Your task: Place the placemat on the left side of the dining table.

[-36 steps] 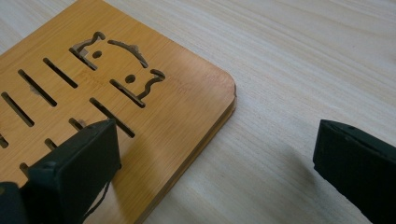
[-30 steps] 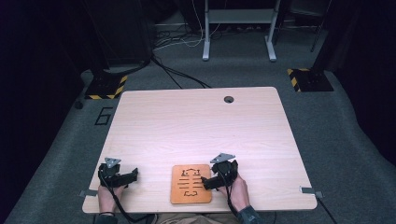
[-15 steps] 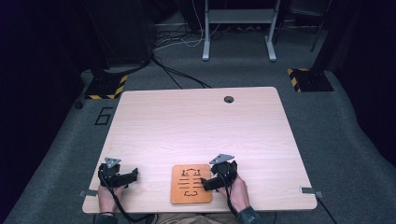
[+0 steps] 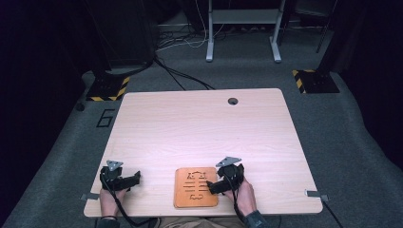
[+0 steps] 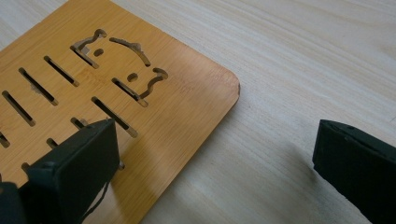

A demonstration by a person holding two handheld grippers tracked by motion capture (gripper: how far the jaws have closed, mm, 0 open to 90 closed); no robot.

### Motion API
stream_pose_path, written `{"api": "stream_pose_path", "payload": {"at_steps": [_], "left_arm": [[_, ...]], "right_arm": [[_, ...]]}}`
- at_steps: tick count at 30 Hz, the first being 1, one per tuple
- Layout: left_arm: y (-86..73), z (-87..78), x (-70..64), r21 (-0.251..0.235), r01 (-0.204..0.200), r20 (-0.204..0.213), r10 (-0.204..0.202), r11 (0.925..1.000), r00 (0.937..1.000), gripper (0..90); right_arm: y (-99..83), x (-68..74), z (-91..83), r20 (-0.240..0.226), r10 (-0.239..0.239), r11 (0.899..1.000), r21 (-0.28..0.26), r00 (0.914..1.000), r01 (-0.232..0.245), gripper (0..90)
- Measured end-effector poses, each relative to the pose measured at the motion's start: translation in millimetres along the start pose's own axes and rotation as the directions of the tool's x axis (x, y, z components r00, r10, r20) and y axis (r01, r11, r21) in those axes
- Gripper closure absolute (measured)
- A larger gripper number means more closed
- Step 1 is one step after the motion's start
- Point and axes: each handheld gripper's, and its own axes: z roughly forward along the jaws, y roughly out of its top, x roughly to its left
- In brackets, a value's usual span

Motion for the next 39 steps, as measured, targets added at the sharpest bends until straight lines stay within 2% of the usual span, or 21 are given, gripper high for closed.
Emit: {"api": "stream_pose_path", "payload": {"at_steps": [14,16,20,26,31,39], "left_arm": [[0.0,0.0,0.0,0.000,0.000,0.000,0.000,1.0000,1.0000,4.4],[0.0,0.0,0.0,0.000,-0.001,0.000,0.001,1.0000,1.0000,4.4],[0.0,0.0,0.0,0.000,0.000,0.000,0.000,1.0000,1.0000,4.4],[0.0,0.1,0.0,-0.001,0.000,-0.001,0.000,1.0000,1.0000,4.4],[0.0,0.0,0.0,0.000,0.000,0.000,0.000,1.0000,1.0000,4.4],[-0.2,0.3,-0.2,-0.003,0.000,-0.002,0.000,1.0000,1.0000,4.4]], "right_arm": [[-3.9,-6.7,-3.9,-0.008,0.018,1.000,0.008,0.9998,-0.018,0.0],[-4.4,-8.6,-4.5,-0.002,0.008,1.000,0.006,1.0000,-0.008,0.0],[-5.1,-9.7,-5.8,-0.005,0.028,0.999,0.015,0.9996,-0.028,0.0],[-6.2,-13.4,-6.0,-0.016,0.021,1.000,0.017,0.9997,-0.020,0.0],[-8.2,-16.3,-7.4,-0.021,0.035,0.999,0.019,0.9992,-0.034,0.0],[-9.1,-19.7,-8.3,-0.028,0.020,1.000,0.023,0.9994,-0.019,0.0]]}}
